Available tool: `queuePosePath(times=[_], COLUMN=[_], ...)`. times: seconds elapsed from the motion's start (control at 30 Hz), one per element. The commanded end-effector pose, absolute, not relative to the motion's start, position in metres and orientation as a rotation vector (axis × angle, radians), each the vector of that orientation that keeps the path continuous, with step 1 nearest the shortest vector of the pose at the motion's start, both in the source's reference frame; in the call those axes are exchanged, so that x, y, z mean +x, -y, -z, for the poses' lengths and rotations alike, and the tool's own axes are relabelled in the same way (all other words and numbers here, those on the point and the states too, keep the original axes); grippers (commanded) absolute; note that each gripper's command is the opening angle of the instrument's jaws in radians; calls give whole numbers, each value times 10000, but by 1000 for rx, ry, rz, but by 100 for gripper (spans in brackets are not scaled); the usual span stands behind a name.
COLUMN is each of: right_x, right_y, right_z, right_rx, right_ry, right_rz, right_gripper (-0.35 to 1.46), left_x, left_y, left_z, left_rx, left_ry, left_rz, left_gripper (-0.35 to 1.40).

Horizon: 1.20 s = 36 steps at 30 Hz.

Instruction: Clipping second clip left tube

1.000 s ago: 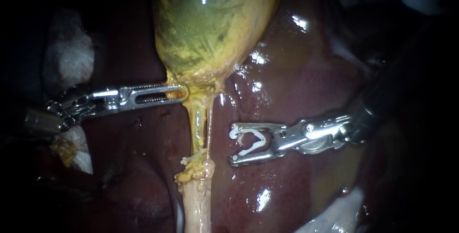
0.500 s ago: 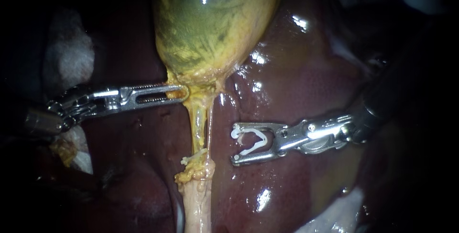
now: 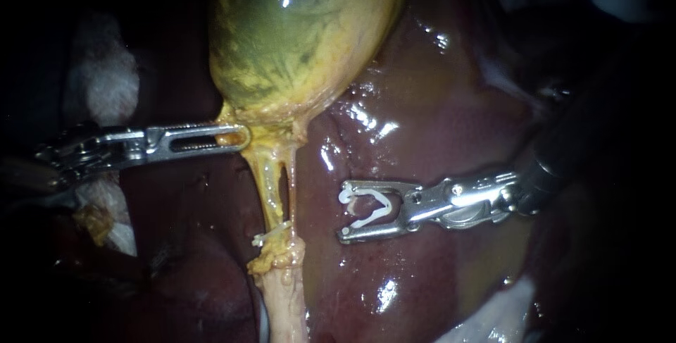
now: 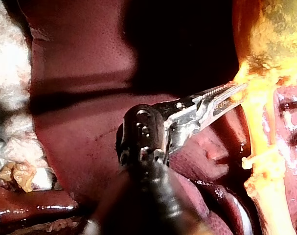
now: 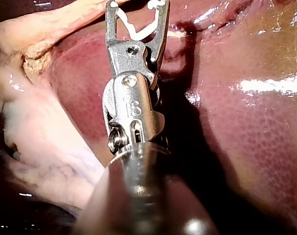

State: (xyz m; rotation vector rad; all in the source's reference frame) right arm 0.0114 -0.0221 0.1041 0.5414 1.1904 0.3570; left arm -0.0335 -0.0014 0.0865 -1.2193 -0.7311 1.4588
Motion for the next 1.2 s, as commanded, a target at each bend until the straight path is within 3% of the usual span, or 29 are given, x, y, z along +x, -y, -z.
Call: queuePosePath(times=[0.03, 0.57, 1.07, 1.2], right_x=[114, 147, 178, 187], right_y=[222, 225, 211, 212], right_z=[-1040, -1005, -988, -988], right_rx=[547, 637, 769, 782], right_ry=[-1188, -1157, -1088, -1081], right_rz=[-365, -478, -698, -722], right_gripper=[60, 60, 60, 60], left_x=[-331, -321, -326, -329], left_y=[13, 3, 5, 6], left_z=[-860, -825, -826, -826], left_rx=[-1216, -1203, -1203, -1203], left_ry=[729, 728, 723, 721], left_rz=[-1456, -1438, -1438, -1438], left_gripper=[-35, -35, -35, -35])
